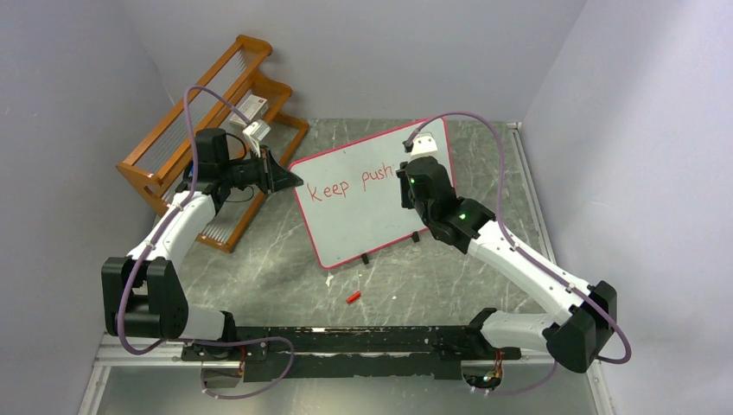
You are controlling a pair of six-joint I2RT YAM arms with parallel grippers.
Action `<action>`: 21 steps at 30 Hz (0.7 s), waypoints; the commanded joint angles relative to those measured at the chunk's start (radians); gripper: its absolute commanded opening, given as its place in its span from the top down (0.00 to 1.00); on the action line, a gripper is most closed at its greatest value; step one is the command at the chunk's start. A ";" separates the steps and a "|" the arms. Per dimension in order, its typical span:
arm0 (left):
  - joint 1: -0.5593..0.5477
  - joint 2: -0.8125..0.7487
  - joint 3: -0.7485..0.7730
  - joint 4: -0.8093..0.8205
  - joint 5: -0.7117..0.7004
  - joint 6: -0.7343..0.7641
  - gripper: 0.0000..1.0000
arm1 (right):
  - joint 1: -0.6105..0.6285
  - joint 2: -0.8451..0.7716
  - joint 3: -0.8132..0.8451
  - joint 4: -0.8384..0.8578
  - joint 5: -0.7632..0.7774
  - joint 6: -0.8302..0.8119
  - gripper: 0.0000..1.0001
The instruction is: Write a sentence on the whiteboard
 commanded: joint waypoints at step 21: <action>-0.024 0.035 -0.013 -0.067 -0.107 0.118 0.95 | -0.008 0.049 0.000 0.062 0.023 -0.004 1.00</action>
